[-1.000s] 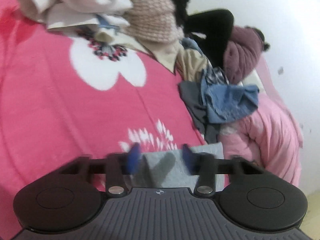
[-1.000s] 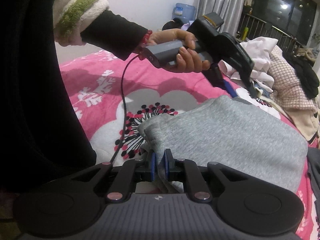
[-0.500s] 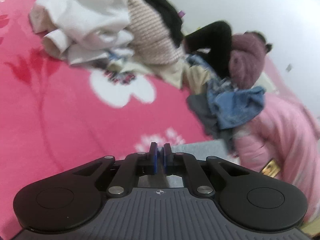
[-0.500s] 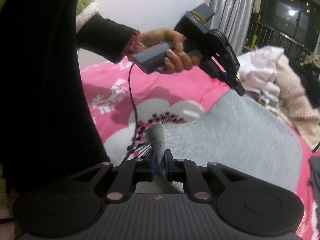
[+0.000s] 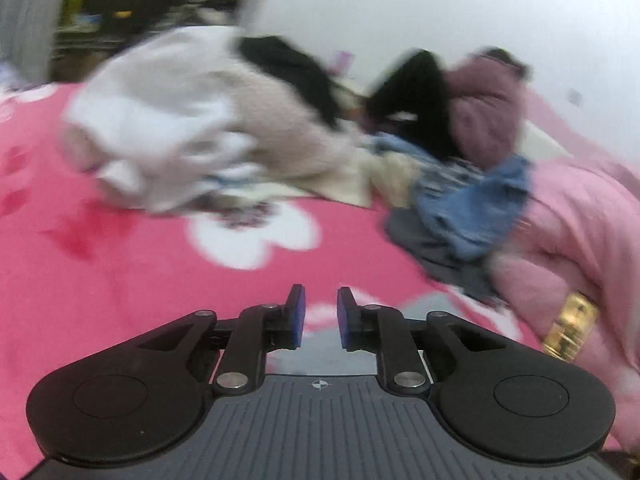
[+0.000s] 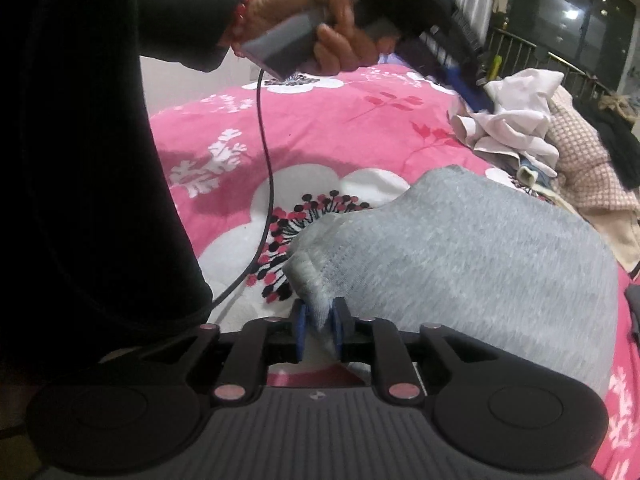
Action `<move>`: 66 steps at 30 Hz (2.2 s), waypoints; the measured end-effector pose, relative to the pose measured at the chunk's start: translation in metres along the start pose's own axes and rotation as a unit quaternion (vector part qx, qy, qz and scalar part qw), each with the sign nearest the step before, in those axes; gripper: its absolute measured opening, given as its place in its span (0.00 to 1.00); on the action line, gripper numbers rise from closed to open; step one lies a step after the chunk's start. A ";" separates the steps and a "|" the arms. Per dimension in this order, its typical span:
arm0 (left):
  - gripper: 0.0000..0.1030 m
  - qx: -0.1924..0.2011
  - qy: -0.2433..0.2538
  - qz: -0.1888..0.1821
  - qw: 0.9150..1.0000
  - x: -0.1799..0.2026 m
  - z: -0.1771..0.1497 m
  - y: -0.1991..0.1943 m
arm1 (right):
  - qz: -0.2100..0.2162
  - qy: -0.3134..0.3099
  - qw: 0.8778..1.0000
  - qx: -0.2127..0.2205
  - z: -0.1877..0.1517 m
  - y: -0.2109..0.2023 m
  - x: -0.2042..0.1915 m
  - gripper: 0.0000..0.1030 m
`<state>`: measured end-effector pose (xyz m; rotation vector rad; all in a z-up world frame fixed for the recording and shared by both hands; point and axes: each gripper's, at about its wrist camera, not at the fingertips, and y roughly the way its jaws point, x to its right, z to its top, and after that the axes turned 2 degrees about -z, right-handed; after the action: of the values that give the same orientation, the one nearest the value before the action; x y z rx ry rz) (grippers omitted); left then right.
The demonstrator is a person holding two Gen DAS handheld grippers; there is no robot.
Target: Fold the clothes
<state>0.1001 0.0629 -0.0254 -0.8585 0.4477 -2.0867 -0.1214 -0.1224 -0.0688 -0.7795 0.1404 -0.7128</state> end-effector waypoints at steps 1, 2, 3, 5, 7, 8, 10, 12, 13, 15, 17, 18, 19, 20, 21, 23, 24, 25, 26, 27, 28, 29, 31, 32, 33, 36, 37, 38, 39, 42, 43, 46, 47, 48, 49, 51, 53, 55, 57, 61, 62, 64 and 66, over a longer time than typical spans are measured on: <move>0.19 -0.013 0.004 -0.008 1.000 0.007 -0.006 0.006 | 0.001 0.003 1.000 -0.001 0.000 -0.001 -0.002 0.29; 0.19 -0.027 0.008 -0.016 0.999 0.015 -0.011 0.012 | 0.004 0.005 1.000 -0.003 0.000 -0.004 -0.006 0.34; 0.19 -0.040 0.013 -0.024 0.999 0.022 -0.017 0.018 | 0.011 0.009 1.000 -0.006 -0.001 -0.008 -0.009 0.32; 0.19 -0.066 0.021 -0.040 0.997 0.037 -0.028 0.029 | 0.011 0.030 0.999 -0.009 -0.002 -0.024 -0.011 0.31; 0.19 -0.069 0.030 -0.034 0.997 0.039 -0.037 0.034 | -0.016 0.065 0.998 -0.003 -0.006 -0.046 -0.002 0.31; 0.19 -0.068 0.035 -0.029 0.997 0.038 -0.041 0.035 | -0.033 0.090 0.995 0.002 -0.009 -0.058 0.007 0.31; 0.19 -0.067 0.042 -0.026 0.996 0.037 -0.045 0.036 | -0.069 0.171 0.982 0.029 -0.017 -0.082 0.038 0.31; 0.19 -0.067 0.049 -0.025 0.996 0.037 -0.046 0.037 | -0.106 0.251 0.961 0.053 -0.024 -0.100 0.069 0.32; 0.19 -0.066 0.053 -0.024 0.996 0.036 -0.047 0.038 | -0.127 0.281 0.950 0.056 -0.027 -0.102 0.080 0.31; 0.18 -0.065 0.060 -0.023 0.996 0.036 -0.049 0.039 | -0.148 0.314 0.937 0.028 -0.033 -0.092 0.092 0.28; 0.15 -0.065 0.067 -0.022 0.995 0.035 -0.051 0.040 | -0.153 0.334 0.927 -0.069 -0.049 -0.057 0.092 0.21; 0.14 -0.064 0.070 -0.021 0.995 0.035 -0.052 0.040 | -0.152 0.341 0.920 -0.115 -0.058 -0.041 0.089 0.20; 0.14 -0.064 0.074 -0.020 0.995 0.035 -0.053 0.041 | -0.148 0.345 0.915 -0.146 -0.064 -0.030 0.087 0.19; 0.13 -0.064 0.078 -0.020 0.995 0.035 -0.054 0.041 | -0.148 0.347 0.913 -0.157 -0.064 -0.029 0.087 0.18; 0.13 -0.063 0.081 -0.019 0.995 0.035 -0.054 0.042 | -0.152 0.347 0.913 -0.150 -0.060 -0.033 0.088 0.18; 0.13 -0.063 0.083 -0.020 0.994 0.034 -0.054 0.041 | -0.163 0.354 0.911 -0.136 -0.050 -0.049 0.092 0.17; 0.13 -0.063 0.084 -0.021 0.994 0.034 -0.054 0.041 | -0.167 0.357 0.910 -0.129 -0.044 -0.059 0.093 0.16; 0.13 -0.063 0.086 -0.022 0.994 0.034 -0.054 0.041 | -0.170 0.359 0.910 -0.123 -0.038 -0.070 0.094 0.16; 0.13 -0.062 0.088 -0.023 0.994 0.034 -0.055 0.041 | -0.174 0.355 0.911 -0.118 -0.032 -0.079 0.094 0.16; 0.13 -0.061 0.090 -0.023 0.994 0.034 -0.055 0.041 | -0.181 0.348 0.912 -0.117 -0.025 -0.087 0.094 0.17; 0.14 -0.061 0.089 -0.026 0.994 0.033 -0.055 0.041 | -0.188 0.340 0.914 -0.115 -0.018 -0.094 0.094 0.18; 0.14 -0.061 0.088 -0.028 0.994 0.033 -0.055 0.041 | -0.195 0.332 0.916 -0.113 -0.011 -0.101 0.093 0.19; 0.14 -0.060 0.088 -0.031 0.994 0.032 -0.055 0.041 | -0.198 0.330 0.918 -0.093 0.003 -0.114 0.093 0.19; 0.14 -0.060 0.088 -0.032 0.994 0.032 -0.056 0.041 | -0.196 0.338 0.918 -0.074 0.009 -0.118 0.098 0.19; 0.14 -0.059 0.088 -0.032 0.994 0.031 -0.056 0.041 | -0.194 0.343 0.917 -0.056 0.016 -0.120 0.102 0.19; 0.14 -0.058 0.087 -0.033 0.994 0.031 -0.056 0.041 | -0.211 0.339 0.917 -0.018 0.027 -0.104 0.105 0.19; 0.14 -0.058 0.085 -0.032 0.994 0.032 -0.055 0.041 | -0.206 0.342 0.917 -0.023 0.022 -0.088 0.107 0.19; 0.14 -0.059 0.085 -0.031 0.994 0.032 -0.055 0.041 | -0.193 0.348 0.917 -0.037 0.014 -0.069 0.109 0.19; 0.14 -0.059 0.085 -0.031 0.994 0.032 -0.055 0.041 | -0.181 0.355 0.915 -0.070 -0.001 -0.044 0.110 0.19; 0.13 -0.060 0.088 -0.030 0.994 0.033 -0.055 0.041 | -0.167 0.367 0.909 -0.105 -0.023 -0.022 0.109 0.18; 0.13 -0.060 0.089 -0.029 0.994 0.034 -0.055 0.041 | -0.167 0.373 0.907 -0.100 -0.020 -0.027 0.112 0.18; 0.13 -0.060 0.090 -0.030 0.994 0.034 -0.055 0.041 | -0.184 0.378 0.907 -0.035 0.013 -0.065 0.128 0.20; 0.13 -0.059 0.087 -0.030 0.994 0.033 -0.055 0.041 | -0.197 0.371 0.907 -0.013 0.024 -0.075 0.134 0.20; 0.13 -0.059 0.084 -0.030 0.994 0.033 -0.055 0.041 | -0.214 0.361 0.908 0.000 0.032 -0.077 0.142 0.20; 0.13 -0.058 0.083 -0.030 0.994 0.033 -0.056 0.041 | -0.227 0.354 0.907 0.006 0.038 -0.073 0.150 0.20; 0.13 -0.055 0.083 -0.029 0.995 0.033 -0.057 0.040 | -0.230 0.363 0.903 0.003 0.037 -0.050 0.170 0.21; 0.13 -0.053 0.086 -0.029 0.994 0.033 -0.058 0.039 | -0.221 0.373 0.900 -0.036 0.020 -0.006 0.185 0.21; 0.14 -0.055 0.086 -0.031 0.994 0.031 -0.059 0.038 | -0.209 0.383 0.896 -0.084 0.000 0.029 0.193 0.22; 0.14 -0.055 0.082 -0.033 0.995 0.028 -0.059 0.037 | -0.211 0.370 0.900 -0.089 0.004 0.028 0.191 0.22; 0.13 -0.056 0.080 -0.037 0.994 0.026 -0.059 0.036 | -0.206 0.383 0.899 -0.044 0.028 0.008 0.210 0.22; 0.13 -0.056 0.080 -0.037 0.995 0.026 -0.059 0.037 | -0.204 0.385 0.899 -0.040 0.031 0.017 0.218 0.22; 0.13 -0.055 0.083 -0.033 0.994 0.028 -0.060 0.037 | -0.199 0.388 0.899 -0.033 0.038 0.036 0.235 0.22; 0.14 -0.053 0.095 -0.029 0.994 0.030 -0.062 0.036 | -0.194 0.392 0.898 -0.053 0.031 0.068 0.249 0.21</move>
<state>0.0630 0.0176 -0.0774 -0.7434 0.6462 -2.2255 0.1158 -0.2292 -0.0591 -0.5857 0.7781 -1.3887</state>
